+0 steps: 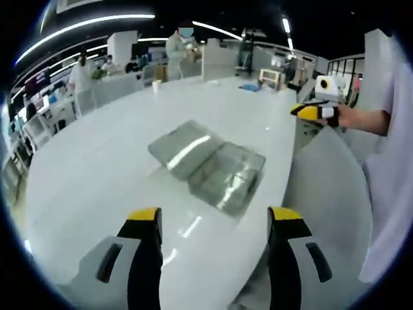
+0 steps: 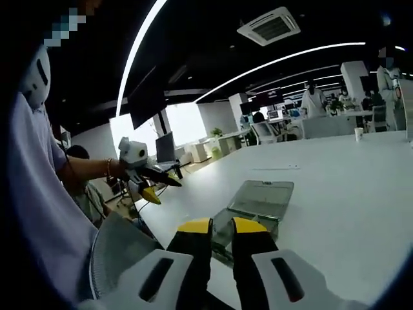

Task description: Insert the divider into the dual guide fixture by aligning both edges with the guide slots and pushing it downward to the bottom, including one-sided entry, uneven engagement, binding, and posture correction.

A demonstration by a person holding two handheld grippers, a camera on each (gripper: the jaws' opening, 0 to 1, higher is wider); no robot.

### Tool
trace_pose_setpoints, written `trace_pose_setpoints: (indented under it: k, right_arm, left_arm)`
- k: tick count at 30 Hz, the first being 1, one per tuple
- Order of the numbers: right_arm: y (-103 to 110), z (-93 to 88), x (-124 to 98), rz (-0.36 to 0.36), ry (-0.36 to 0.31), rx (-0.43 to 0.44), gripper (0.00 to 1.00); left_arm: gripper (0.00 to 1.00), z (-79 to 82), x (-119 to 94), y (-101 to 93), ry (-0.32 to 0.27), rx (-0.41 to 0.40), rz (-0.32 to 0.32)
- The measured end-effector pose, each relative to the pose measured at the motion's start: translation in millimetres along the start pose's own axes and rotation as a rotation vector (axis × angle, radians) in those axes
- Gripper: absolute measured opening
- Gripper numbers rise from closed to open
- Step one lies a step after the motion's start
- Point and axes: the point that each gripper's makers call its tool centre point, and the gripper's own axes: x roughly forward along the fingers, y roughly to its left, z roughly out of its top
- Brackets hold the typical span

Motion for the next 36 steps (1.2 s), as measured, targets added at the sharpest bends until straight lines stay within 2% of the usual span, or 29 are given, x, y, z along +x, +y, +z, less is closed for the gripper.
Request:
trace_pose_setpoints:
  k: [5, 10, 12, 17, 18, 19, 22, 23, 25, 26, 29, 36]
  right_arm:
    - [2, -3.6, -9, 0.006, 0.010, -0.009, 0.02]
    - [-1, -1.9, -12, 0.001, 0.001, 0.005, 0.02]
    - [-1, -0.3, -12, -0.004, -0.007, 0.006, 0.01]
    - [-2, -0.8, -9, -0.004, 0.000, 0.001, 0.00]
    - [-2, -0.5, -9, -0.006, 0.000, -0.001, 0.00]
    - [-1, -0.2, -9, -0.004, -0.001, 0.000, 0.00]
    - [-3, 1.2, -9, -0.011, -0.007, 0.005, 0.00]
    - [-3, 1.6, -9, -0.013, -0.009, 0.005, 0.00]
    - [-3, 2.3, -9, -0.015, -0.013, 0.005, 0.00]
    - [-4, 2.5, -9, -0.017, -0.015, 0.004, 0.00]
    - [-5, 2.4, -9, -0.023, -0.014, 0.001, 0.00]
    - [-7, 6.7, -9, -0.039, -0.039, 0.001, 0.00]
  left_arm:
    - [0.58, -1.8, 7, -7.0, 0.025, -0.017, 0.014]
    - [0.55, 0.4, 15, -6.8, 0.052, -0.033, 0.030]
    - [0.53, -0.6, 18, -1.2, 0.068, -0.057, 0.037]
    - [0.45, -12.3, 28, 16.2, 0.166, -0.134, 0.110]
    - [0.45, -16.8, 31, 21.9, 0.193, -0.174, 0.138]
    - [0.44, -17.5, 33, 23.1, 0.198, -0.201, 0.140]
    - [0.45, -21.6, 42, 28.2, 0.223, -0.349, 0.161]
    - [0.46, -22.1, 45, 29.1, 0.227, -0.357, 0.156]
    - [0.49, -29.9, 49, 30.4, 0.281, -0.411, 0.164]
    - [0.49, -34.4, 52, 32.7, 0.312, -0.430, 0.178]
    - [0.50, -37.0, 60, 36.8, 0.338, -0.462, 0.204]
    - [0.54, -41.9, 72, 38.1, 0.406, -0.529, 0.199]
